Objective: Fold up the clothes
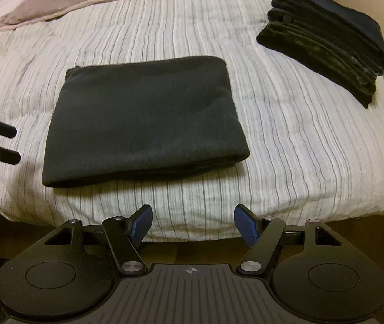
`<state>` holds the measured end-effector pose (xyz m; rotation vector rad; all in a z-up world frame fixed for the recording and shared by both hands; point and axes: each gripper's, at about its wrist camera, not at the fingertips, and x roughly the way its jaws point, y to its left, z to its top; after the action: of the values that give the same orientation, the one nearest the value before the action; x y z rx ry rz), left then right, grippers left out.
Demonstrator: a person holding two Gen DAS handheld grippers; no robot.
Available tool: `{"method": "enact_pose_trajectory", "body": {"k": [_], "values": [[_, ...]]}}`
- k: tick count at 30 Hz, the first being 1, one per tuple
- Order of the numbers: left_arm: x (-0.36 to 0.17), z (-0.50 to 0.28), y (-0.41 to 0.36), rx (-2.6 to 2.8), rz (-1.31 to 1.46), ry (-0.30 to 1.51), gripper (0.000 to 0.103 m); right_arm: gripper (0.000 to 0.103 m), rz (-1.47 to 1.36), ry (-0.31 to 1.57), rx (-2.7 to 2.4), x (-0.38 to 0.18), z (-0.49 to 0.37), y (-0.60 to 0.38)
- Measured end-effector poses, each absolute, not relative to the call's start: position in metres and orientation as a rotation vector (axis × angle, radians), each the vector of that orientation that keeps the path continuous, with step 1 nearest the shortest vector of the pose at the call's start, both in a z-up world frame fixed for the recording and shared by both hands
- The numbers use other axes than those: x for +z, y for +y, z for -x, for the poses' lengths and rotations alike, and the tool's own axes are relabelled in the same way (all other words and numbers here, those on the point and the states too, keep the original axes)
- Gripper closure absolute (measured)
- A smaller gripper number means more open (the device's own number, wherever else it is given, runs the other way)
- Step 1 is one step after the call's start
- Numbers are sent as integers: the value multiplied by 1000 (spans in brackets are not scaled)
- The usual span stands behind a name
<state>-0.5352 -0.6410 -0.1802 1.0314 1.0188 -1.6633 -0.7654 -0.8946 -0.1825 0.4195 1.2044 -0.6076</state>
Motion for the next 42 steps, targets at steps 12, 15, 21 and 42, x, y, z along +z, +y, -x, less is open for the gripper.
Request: {"method": "enact_pose_trajectory", "body": {"k": [12, 15, 21, 42], "values": [[-194, 494, -647, -1594, -824, 1094, 50, 17, -459, 1115, -549, -175, 743, -967], [-202, 485, -653, -1534, -750, 1167, 50, 17, -475, 1110, -477, -192, 730, -1006], [-221, 470, -671, -1313, -515, 1353, 50, 17, -621, 1102, -268, -255, 710, -1085], [-286, 456, -701, -1365, -381, 1509, 33, 42, -869, 1041, 16, -327, 718, -1138]]}}
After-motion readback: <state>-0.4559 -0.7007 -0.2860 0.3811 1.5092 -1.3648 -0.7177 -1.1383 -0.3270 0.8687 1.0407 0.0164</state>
